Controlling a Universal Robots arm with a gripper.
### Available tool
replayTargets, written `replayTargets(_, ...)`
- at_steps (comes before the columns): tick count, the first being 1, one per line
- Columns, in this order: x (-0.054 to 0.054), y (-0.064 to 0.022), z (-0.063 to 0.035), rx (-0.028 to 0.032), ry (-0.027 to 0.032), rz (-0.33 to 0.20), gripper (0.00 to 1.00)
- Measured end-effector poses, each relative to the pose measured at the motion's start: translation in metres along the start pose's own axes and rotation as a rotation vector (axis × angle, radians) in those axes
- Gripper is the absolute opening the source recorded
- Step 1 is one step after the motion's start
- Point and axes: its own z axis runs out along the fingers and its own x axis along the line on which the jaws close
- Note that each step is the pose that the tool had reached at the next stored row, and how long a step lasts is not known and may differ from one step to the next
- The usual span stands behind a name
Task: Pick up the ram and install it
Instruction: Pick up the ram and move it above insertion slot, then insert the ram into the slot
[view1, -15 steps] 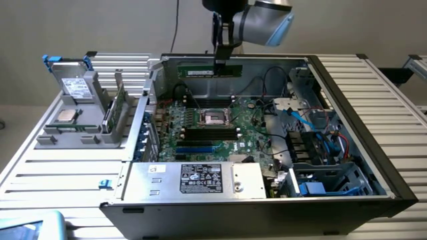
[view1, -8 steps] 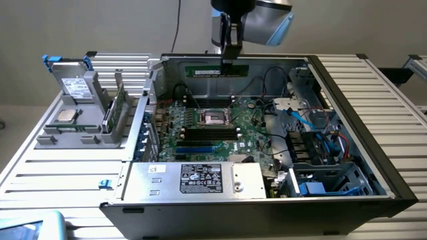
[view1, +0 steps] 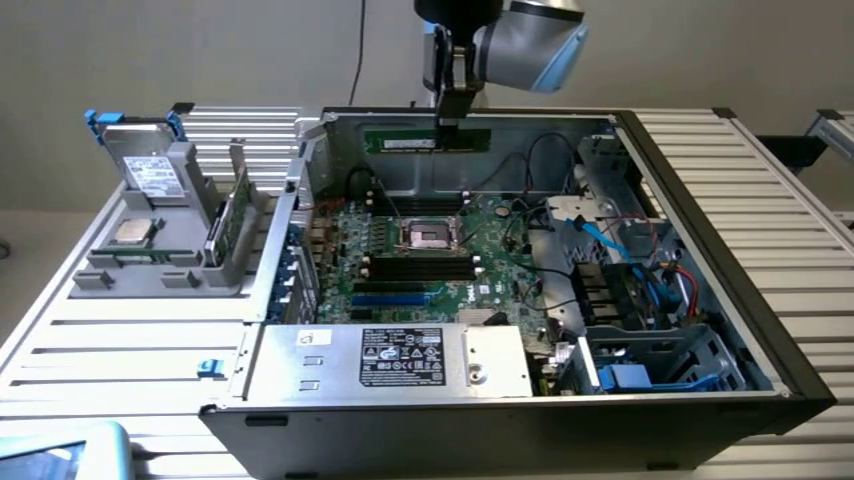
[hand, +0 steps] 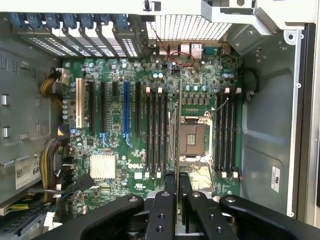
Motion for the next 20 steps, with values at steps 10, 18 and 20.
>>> replayTargets(10, 0.0000, 0.0002, 0.0001, 0.0000, 0.0047, 0.000, 0.15)
replayTargets(18, 0.0000, 0.0003, 0.0006, -0.0052, 0.0061, -0.008, 0.15)
replayTargets(20, 0.0000, 0.0003, 0.0013, -0.0145, 0.0093, -0.019, 0.15)
